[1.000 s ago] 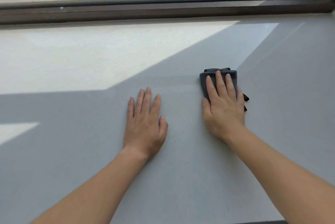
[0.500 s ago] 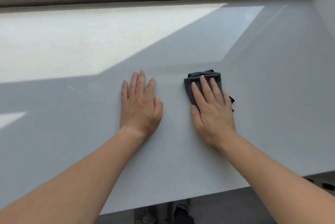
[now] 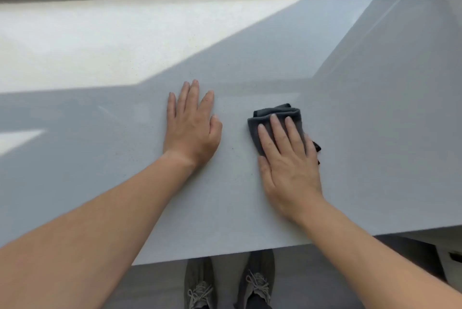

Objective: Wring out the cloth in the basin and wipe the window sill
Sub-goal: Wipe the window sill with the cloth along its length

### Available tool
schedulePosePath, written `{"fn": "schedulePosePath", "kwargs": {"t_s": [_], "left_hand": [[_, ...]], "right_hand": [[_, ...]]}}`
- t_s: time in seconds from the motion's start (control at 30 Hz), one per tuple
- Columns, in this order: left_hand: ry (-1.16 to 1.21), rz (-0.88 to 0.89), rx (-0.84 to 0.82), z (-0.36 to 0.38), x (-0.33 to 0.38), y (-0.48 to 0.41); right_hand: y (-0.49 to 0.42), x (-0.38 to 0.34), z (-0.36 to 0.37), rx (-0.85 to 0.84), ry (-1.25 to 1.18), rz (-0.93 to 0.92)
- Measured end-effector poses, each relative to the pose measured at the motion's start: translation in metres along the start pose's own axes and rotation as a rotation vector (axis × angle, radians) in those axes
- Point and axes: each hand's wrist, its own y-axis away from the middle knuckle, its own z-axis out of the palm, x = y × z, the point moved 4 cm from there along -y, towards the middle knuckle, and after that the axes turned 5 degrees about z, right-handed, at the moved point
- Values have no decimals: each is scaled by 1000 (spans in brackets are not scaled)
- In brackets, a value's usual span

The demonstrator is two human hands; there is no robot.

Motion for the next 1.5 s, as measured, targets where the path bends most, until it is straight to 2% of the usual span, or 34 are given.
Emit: {"fn": "schedulePosePath", "kwargs": {"t_s": [0.07, 0.17, 0.23, 0.3, 0.37, 0.4, 0.53, 0.63, 0.7, 0.77, 0.83, 0.97, 1.07, 1.13, 1.2, 1.27, 1.33, 1.43, 1.5], "left_hand": [[-3, 17, 5, -1, 2, 2], [-8, 55, 28, -6, 7, 14], [13, 36, 39, -7, 12, 34], [48, 5, 29, -4, 17, 60], [40, 8, -14, 3, 21, 79], [14, 13, -30, 7, 21, 82], [-60, -9, -16, 12, 23, 80], [-62, -2, -31, 12, 24, 82], [-49, -4, -38, 11, 23, 83], [-41, -5, -29, 12, 24, 82], [-56, -6, -32, 13, 26, 81], [-98, -9, -45, 14, 28, 81], [-92, -20, -24, 13, 30, 80], [-71, -2, 3, 11, 38, 74], [-44, 54, -5, 14, 51, 66], [-15, 78, -38, 20, 63, 57], [-21, 43, -61, 27, 71, 49], [-82, 2, -55, 33, 74, 48], [-84, -11, -60, 32, 73, 49]], "right_hand": [[40, -15, 7, -26, 20, -161], [47, -3, 9, -35, 9, -281], [28, 24, 7, -17, 16, -207], [10, 49, 1, 0, -3, -21], [16, 44, 0, 31, -19, 102], [27, 32, 1, 45, -18, 93], [89, -13, 12, -22, -37, -218], [88, 12, 11, -33, -16, -299], [71, 47, 7, -13, 10, -160], [60, 76, 2, 17, -11, 87], [70, 67, 2, 44, -18, 183], [118, 14, 13, -11, -14, -130], [113, 39, 11, -29, 10, -253], [92, 73, 7, -10, 22, -142], [72, 102, 1, 16, -7, 92], [67, 99, 0, 45, -1, 212], [80, 79, 4, 35, 32, 104], [94, 83, 2, -35, 33, -197], [74, 115, -3, -44, 50, -233]]}}
